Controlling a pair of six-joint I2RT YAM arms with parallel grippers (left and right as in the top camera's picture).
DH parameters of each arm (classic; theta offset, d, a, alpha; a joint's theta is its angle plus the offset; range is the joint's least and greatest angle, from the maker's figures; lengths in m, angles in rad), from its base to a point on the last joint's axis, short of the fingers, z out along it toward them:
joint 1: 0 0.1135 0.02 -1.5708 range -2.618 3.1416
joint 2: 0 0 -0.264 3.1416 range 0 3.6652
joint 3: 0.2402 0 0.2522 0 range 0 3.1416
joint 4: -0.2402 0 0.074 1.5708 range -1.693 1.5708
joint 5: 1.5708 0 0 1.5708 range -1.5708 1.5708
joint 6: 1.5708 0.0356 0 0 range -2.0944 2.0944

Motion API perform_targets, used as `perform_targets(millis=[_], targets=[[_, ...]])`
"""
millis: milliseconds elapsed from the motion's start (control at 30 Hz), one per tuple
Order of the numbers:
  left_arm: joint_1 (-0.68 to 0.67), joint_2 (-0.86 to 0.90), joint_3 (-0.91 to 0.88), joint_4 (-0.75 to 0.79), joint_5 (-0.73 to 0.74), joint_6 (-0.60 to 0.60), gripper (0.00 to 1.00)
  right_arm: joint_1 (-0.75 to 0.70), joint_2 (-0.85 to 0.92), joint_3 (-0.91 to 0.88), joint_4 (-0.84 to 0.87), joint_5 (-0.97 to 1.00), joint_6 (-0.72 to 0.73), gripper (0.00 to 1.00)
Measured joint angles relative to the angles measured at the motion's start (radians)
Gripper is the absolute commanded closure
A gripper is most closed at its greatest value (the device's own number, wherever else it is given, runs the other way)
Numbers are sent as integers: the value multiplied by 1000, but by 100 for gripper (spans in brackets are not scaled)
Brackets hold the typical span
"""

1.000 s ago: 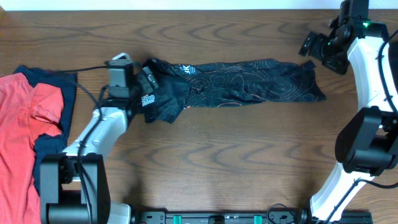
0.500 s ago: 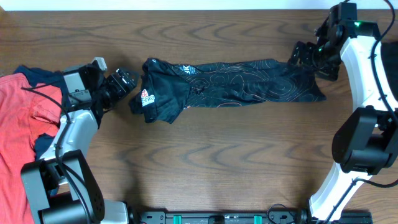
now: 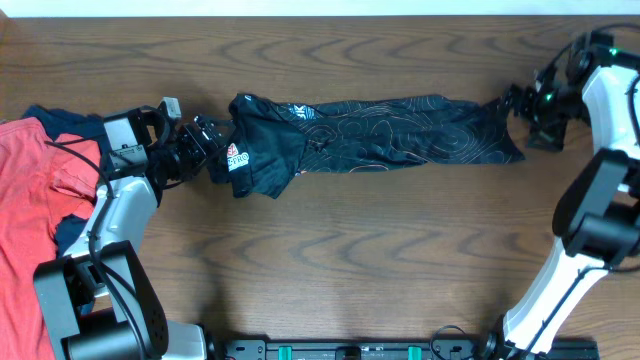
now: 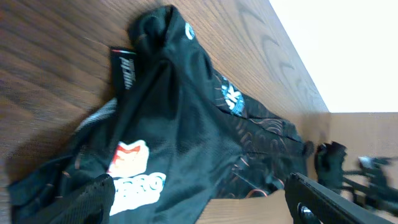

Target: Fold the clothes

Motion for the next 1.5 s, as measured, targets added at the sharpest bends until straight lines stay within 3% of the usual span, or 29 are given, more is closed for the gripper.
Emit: perform_targets(millis=[167,600,933,1500], targets=[[0,0,0,-1,44,0,11,-8,124,5,-2,-51,-47,1],[0,0,0,-12,122,0,11,-33,126,11,62,-124,-95,1],[0,0,0,-16,126,0,10,-176,161,167,-106,-100,-154,1],[0,0,0,-45,126,0,10,-123,246,215,-107,-134,-270,1]])
